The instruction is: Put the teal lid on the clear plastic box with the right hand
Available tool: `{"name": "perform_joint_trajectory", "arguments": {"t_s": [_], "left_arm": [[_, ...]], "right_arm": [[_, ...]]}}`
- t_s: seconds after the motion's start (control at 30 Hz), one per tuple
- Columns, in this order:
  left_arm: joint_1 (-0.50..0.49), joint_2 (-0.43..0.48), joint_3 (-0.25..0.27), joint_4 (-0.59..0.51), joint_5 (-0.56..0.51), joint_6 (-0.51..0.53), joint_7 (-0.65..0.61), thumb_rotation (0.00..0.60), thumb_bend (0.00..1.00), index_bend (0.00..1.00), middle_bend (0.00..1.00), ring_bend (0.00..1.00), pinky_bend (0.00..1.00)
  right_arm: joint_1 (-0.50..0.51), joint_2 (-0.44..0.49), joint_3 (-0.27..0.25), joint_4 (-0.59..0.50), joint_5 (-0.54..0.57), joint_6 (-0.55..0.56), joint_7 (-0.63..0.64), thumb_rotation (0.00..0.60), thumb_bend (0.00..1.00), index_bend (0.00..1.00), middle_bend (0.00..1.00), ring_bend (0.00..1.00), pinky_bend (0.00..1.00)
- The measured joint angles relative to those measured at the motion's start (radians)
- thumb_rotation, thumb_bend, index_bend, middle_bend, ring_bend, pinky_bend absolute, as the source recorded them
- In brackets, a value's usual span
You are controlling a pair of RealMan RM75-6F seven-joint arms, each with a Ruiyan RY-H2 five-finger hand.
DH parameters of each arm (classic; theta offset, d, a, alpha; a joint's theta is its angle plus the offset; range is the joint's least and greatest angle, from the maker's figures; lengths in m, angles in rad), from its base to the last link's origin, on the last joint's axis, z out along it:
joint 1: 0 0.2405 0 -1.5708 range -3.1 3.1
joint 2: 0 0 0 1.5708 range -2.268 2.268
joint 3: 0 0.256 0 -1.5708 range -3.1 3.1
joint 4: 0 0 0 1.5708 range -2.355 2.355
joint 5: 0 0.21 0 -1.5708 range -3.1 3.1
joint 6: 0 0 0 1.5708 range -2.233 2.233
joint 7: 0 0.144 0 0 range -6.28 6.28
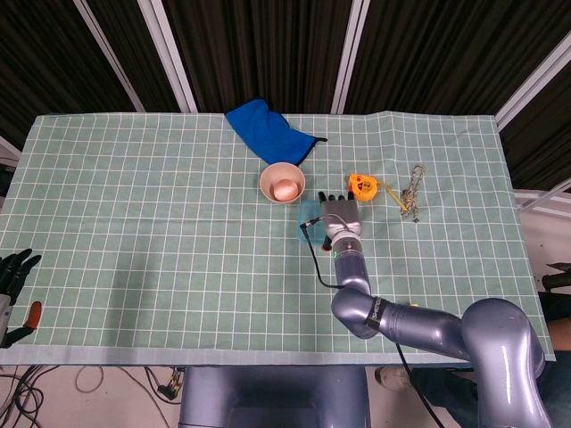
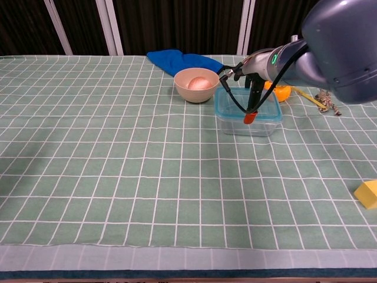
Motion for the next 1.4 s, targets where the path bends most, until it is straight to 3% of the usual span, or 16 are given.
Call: {"name": "perform_joint_trajectory", "arguments": {"t_s": [1.13, 1.4], "left_arm": [[0.000, 0.001, 0.000, -0.002, 0.000, 0.000, -0.001, 0.600, 0.53, 0.06, 0.00, 0.00, 0.00], [0.000, 0.002, 0.000, -0.002, -0.001, -0.002, -0.003, 0.600, 0.53, 0.06, 0.00, 0.00, 0.00]], "right_arm": [[-0.006, -0.012, 0.013, 0.009, 0.014, 0.034, -0.039, 0.600, 0.22, 0.00, 0.54, 0.17, 0.00], [-0.011, -0.016, 0.016, 0.012, 0.003, 0.035, -0.038, 0.600, 0.22, 0.00, 0.38, 0.11, 0.00]]}}
